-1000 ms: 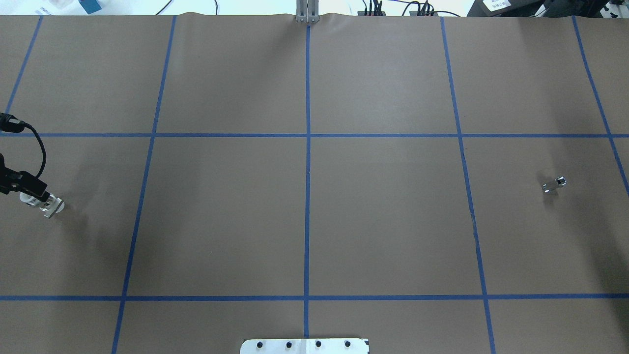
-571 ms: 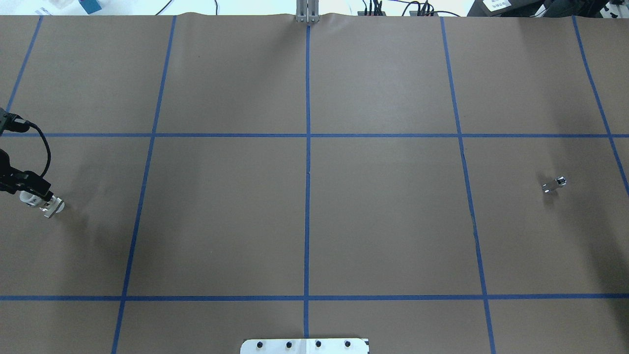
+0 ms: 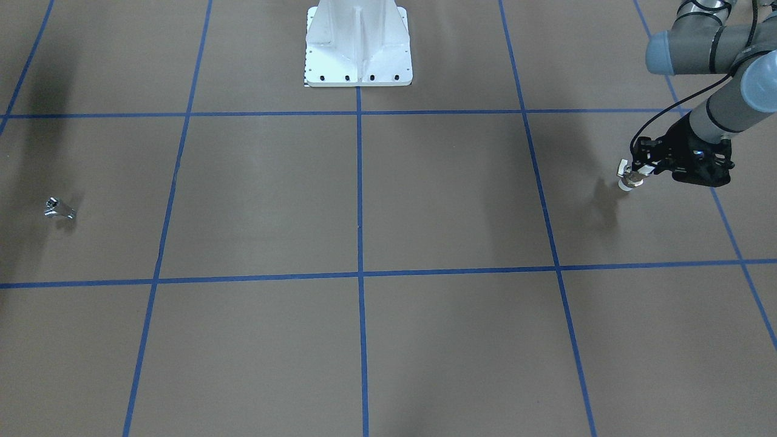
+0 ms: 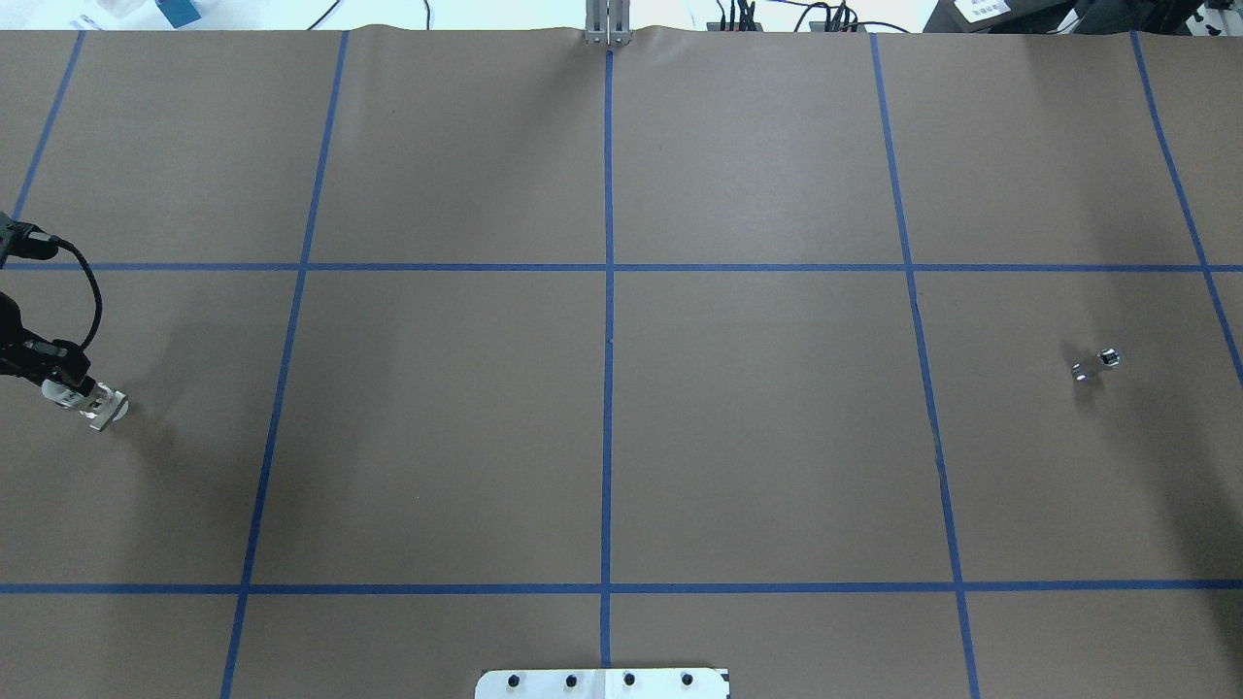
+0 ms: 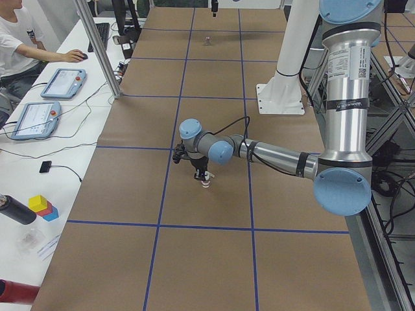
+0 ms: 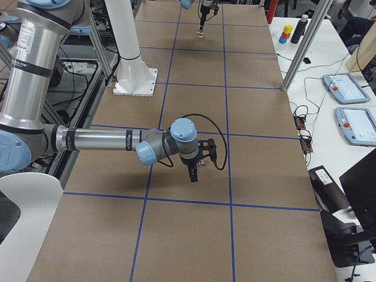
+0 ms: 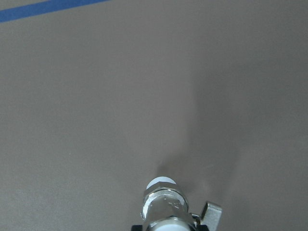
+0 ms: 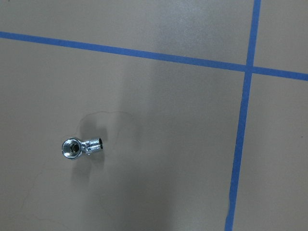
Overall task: Assemble PPR valve and pipe with both arms
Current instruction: 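Lower the left gripper onto the white PPR valve and grasp it, then lift the white valve with the left gripper and carry it to table center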
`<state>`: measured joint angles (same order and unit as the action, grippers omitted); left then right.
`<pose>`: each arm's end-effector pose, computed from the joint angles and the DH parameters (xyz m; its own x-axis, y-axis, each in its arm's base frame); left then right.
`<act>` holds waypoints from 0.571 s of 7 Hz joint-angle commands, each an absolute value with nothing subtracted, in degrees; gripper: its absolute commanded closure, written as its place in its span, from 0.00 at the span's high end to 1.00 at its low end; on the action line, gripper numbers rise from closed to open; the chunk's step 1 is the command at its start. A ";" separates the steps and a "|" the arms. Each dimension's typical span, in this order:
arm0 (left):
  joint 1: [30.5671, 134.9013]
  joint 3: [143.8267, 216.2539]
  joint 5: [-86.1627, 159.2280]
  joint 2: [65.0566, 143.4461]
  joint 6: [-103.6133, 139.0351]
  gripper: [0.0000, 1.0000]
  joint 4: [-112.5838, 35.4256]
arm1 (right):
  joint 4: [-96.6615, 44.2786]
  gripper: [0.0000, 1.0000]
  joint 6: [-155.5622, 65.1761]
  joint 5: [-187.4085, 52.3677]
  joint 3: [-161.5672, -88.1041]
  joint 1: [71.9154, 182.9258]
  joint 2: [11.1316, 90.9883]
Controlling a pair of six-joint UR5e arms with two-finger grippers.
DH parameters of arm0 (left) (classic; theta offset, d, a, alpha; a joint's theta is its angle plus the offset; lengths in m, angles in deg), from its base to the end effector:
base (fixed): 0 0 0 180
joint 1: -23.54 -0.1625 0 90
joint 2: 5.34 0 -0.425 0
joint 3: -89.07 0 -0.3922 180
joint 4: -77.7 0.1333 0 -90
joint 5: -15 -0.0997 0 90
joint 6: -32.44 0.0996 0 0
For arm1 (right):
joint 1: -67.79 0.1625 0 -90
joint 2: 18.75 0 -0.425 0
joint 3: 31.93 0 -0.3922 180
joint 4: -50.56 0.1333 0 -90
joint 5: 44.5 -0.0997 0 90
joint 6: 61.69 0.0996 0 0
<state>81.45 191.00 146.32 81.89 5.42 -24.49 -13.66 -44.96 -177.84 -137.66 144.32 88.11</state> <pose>0.2014 -0.4483 0.5579 0.6779 0.1784 -0.7132 -0.2097 0.9767 0.0450 -0.0276 -0.3941 0.6012 0.6744 -0.1744 0.7174 0.0183 0.9754 0.2199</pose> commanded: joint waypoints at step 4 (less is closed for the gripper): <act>81.81 201.11 146.40 90.69 4.41 0.00 -4.09 | -12.99 1.00 -44.56 -177.04 -137.66 142.14 86.98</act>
